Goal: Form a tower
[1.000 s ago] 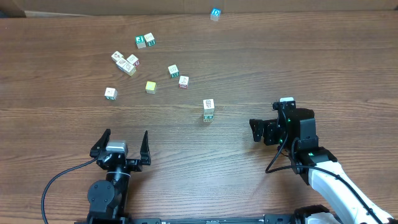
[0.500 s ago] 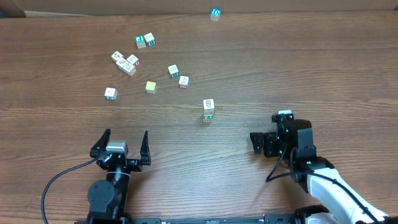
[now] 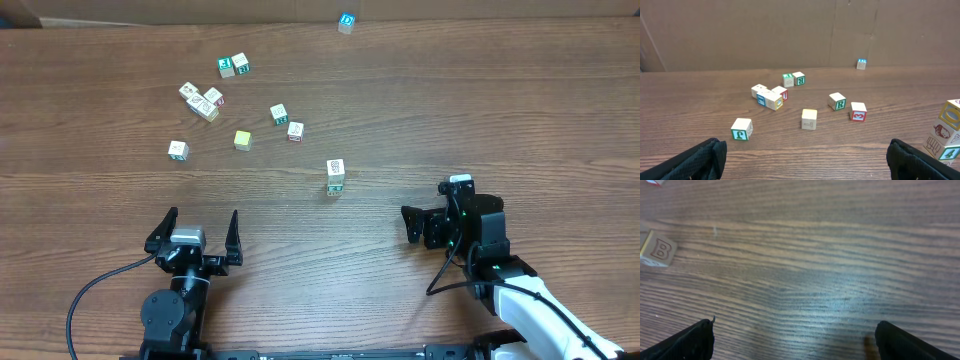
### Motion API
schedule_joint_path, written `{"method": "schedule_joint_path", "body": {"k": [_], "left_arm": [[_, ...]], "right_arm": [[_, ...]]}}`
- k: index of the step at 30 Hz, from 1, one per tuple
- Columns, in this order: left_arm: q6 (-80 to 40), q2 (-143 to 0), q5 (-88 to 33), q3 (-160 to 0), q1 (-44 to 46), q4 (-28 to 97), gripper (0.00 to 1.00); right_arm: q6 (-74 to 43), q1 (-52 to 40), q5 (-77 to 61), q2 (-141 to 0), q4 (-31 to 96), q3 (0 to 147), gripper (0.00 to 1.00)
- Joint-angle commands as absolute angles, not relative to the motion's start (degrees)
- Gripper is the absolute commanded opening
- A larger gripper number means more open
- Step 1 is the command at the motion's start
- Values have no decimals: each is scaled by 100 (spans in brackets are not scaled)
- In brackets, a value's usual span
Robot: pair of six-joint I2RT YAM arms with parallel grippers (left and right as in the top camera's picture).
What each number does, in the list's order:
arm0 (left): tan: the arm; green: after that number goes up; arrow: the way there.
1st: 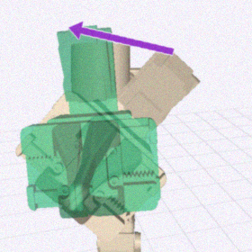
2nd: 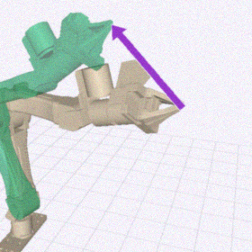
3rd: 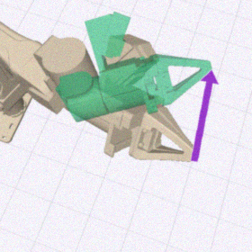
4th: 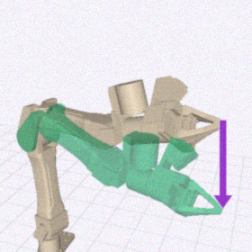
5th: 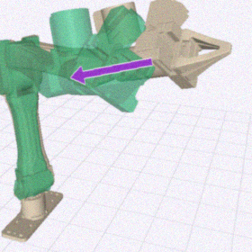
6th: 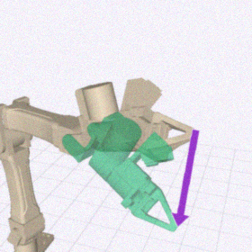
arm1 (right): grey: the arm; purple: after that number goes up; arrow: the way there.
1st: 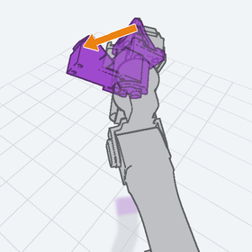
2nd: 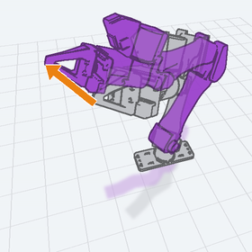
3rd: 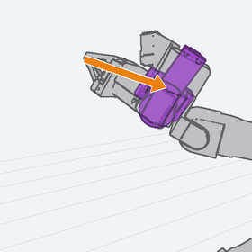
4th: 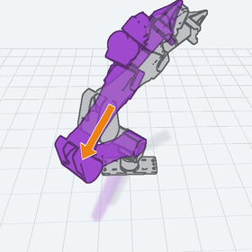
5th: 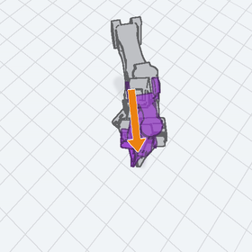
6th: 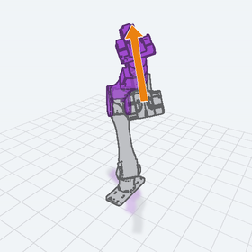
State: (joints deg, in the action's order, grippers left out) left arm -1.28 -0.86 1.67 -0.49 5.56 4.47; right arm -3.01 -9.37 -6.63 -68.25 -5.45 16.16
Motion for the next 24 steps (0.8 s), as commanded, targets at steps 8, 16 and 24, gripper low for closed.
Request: {"method": "schedule_joint_path", "body": {"k": [8, 16, 24], "left_arm": [[-38, -27, 121, -30, 517, 434, 100], [-38, -27, 121, -30, 517, 434, 100], [-36, -27, 121, -30, 517, 434, 100]], "right_arm": [[-338, -923, -694, -6401, -919, 1350, 100], [-340, -923, -760, -6042, -2163, 578, 100], [-338, -923, -757, -5793, -2178, 432, 100]]}}
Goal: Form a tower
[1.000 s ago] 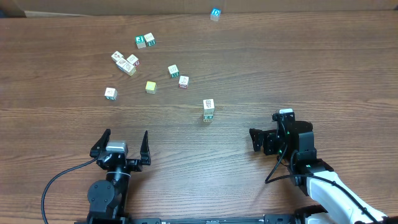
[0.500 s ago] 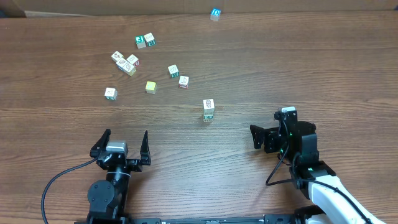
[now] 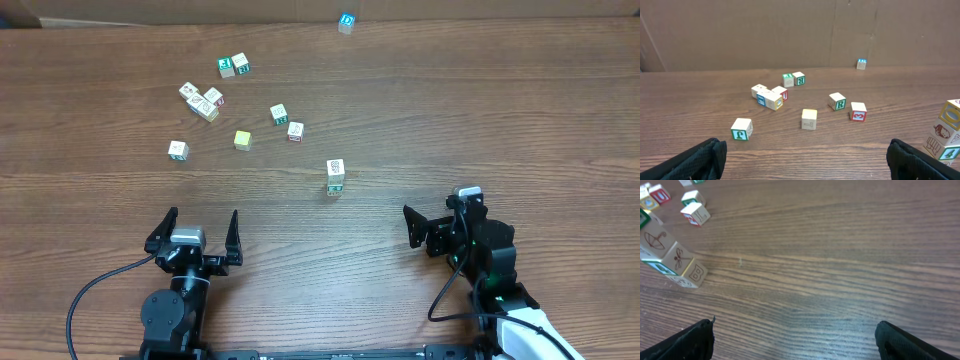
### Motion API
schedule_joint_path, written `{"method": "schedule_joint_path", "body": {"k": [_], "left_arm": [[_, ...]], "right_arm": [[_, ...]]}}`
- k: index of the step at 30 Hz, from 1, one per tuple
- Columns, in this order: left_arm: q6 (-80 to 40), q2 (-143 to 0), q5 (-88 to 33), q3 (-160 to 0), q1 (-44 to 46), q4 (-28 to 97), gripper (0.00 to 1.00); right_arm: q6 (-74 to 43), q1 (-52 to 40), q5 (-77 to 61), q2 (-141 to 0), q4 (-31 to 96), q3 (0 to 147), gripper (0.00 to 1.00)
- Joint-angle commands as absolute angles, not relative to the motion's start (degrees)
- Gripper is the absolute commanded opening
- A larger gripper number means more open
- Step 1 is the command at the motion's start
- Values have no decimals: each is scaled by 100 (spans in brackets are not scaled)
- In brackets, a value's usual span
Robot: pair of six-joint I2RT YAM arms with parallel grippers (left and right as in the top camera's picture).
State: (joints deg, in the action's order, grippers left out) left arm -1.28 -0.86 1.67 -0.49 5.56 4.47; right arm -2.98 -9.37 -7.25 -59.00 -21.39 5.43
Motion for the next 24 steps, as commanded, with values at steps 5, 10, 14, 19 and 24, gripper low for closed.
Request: {"method": "schedule_joint_path", "body": {"k": [5, 10, 14, 19, 24], "left_arm": [[-36, -27, 123, -30, 517, 434, 99], [-36, -27, 123, -30, 517, 434, 100], [-38, -27, 121, -30, 517, 434, 100], [-36, -27, 123, -30, 517, 434, 100], [-36, -27, 123, -30, 517, 434, 99]], "right_arm": [[-327, -923, -751, -5704, -2156, 373, 100], [-318, -777, -762, -5586, -1809, 368, 100], [-316, -764, -760, -5489, -1723, 368, 100], [-314, -764, -755, -5367, -1568, 366, 100], [-314, -764, -755, -5258, -1573, 290, 100]]}}
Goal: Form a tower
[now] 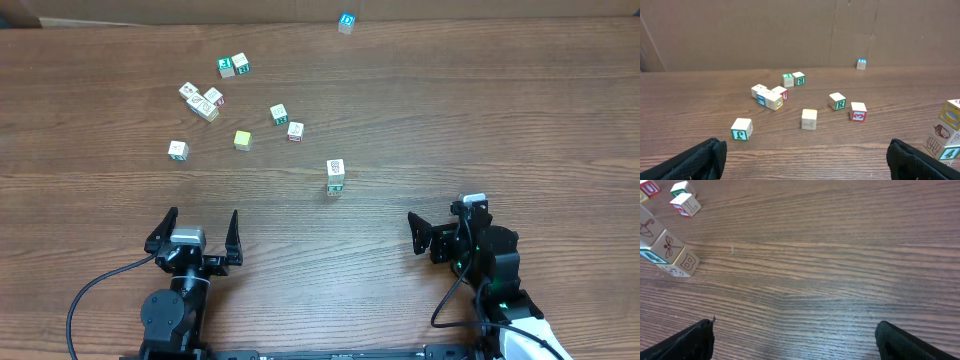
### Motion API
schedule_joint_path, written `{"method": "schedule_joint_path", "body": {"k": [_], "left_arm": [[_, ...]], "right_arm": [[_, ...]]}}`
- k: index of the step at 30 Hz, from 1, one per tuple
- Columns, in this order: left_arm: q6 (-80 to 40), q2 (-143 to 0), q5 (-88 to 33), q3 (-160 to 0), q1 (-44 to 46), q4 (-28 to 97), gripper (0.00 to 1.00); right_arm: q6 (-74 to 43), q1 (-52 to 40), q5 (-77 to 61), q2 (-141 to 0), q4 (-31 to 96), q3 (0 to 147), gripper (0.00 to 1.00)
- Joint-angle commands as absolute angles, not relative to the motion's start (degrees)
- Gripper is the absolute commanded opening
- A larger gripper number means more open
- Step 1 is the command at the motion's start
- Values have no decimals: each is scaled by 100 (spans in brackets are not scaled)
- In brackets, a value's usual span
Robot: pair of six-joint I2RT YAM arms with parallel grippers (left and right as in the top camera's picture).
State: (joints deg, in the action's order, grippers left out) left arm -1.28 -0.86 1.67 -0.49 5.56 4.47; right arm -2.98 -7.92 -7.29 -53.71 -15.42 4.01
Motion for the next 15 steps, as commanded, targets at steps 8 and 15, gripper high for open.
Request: {"method": "schedule_joint_path", "body": {"k": [8, 15], "left_arm": [[-36, -27, 121, -30, 517, 434, 99], [-38, -27, 121, -30, 517, 434, 99]], "right_arm": [[-314, -764, -751, -4842, -1612, 45, 100], [-316, -764, -757, -4423, -1409, 45, 100]]}}
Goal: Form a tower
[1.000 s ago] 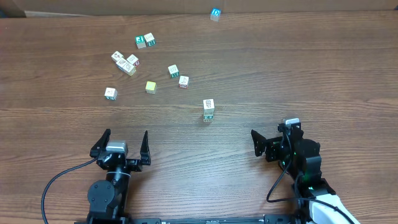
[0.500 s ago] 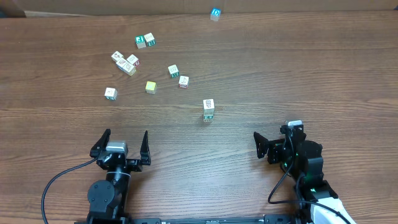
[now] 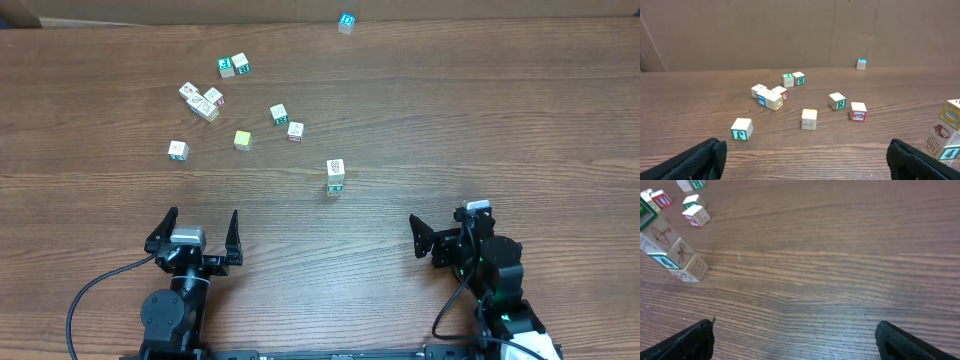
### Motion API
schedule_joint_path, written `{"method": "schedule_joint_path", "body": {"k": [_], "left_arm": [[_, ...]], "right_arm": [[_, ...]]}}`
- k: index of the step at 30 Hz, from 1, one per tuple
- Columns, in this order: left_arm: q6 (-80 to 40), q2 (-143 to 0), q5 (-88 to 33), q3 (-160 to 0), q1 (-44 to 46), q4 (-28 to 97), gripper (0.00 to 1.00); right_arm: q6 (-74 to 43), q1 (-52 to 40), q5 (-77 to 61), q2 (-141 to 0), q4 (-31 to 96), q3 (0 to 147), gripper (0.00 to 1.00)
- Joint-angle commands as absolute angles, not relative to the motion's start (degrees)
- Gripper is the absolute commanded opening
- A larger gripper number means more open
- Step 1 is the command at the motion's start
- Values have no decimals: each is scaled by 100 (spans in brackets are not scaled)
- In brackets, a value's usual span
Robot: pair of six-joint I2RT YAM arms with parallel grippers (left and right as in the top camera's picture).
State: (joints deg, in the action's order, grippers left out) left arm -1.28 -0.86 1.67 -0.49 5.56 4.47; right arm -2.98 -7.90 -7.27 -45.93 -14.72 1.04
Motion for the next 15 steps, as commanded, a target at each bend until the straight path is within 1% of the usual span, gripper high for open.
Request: {"method": "schedule_joint_path", "body": {"k": [1, 15], "left_arm": [[-38, -27, 121, -30, 517, 434, 100], [-36, -25, 121, -30, 517, 434, 99]], "right_arm": [[-316, -764, -757, -4364, -1350, 45, 100], [-318, -764, -760, -3559, -648, 45, 100]]}}
